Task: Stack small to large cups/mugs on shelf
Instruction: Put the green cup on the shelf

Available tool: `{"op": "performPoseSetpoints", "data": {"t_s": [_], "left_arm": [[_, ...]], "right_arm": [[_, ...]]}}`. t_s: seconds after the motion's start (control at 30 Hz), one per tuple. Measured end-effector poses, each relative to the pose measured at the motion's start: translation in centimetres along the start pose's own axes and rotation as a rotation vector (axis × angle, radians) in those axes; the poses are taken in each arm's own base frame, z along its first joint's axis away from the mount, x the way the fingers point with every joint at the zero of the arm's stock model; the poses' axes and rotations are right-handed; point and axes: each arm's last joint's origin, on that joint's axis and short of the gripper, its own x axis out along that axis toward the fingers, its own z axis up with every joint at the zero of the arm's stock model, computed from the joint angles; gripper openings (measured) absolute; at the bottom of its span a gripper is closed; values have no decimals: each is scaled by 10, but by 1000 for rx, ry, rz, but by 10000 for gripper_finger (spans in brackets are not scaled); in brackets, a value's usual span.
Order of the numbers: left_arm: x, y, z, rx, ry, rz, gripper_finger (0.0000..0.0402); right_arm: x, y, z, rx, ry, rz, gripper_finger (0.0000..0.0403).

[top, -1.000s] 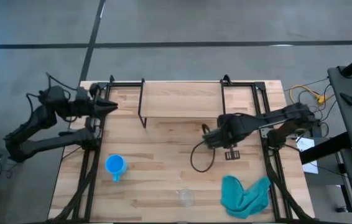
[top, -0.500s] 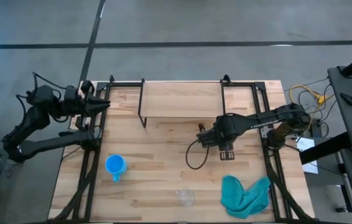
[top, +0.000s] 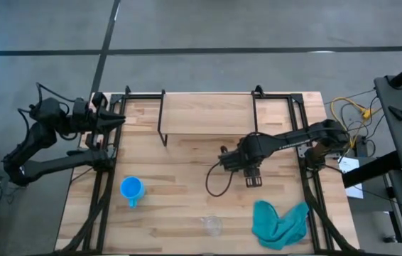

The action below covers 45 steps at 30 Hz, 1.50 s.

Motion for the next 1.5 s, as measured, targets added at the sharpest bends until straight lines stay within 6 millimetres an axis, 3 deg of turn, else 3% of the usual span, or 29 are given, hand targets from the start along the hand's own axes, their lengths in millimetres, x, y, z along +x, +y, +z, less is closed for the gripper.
{"op": "performPoseSetpoints", "data": {"t_s": [0.53, 0.67, 0.83, 0.9, 1.1, 1.3, 1.5], "left_arm": [[-7, -3, 1, 10, -27, -3, 39], [-9, -3, 1, 12, -33, -4, 39], [-10, -4, 2, 13, -35, -4, 39], [-10, -4, 2, 13, -35, -4, 39], [-9, -4, 2, 11, -34, -3, 39], [-9, -3, 2, 10, -33, -1, 39], [-5, -2, 4, -38, -45, -3, 39]], "right_arm": [[35, -4, 6, 89, 96, -15, 144], [38, -5, 3, 107, 113, -70, 107], [31, -7, 2, 127, 86, -75, 25], [27, -7, 3, 128, 74, -72, 14], [-16, -10, -3, 128, 77, -63, 10], [-83, -17, -6, 166, -204, -30, 10], [-134, -40, -15, 214, -415, -123, 9]]}}
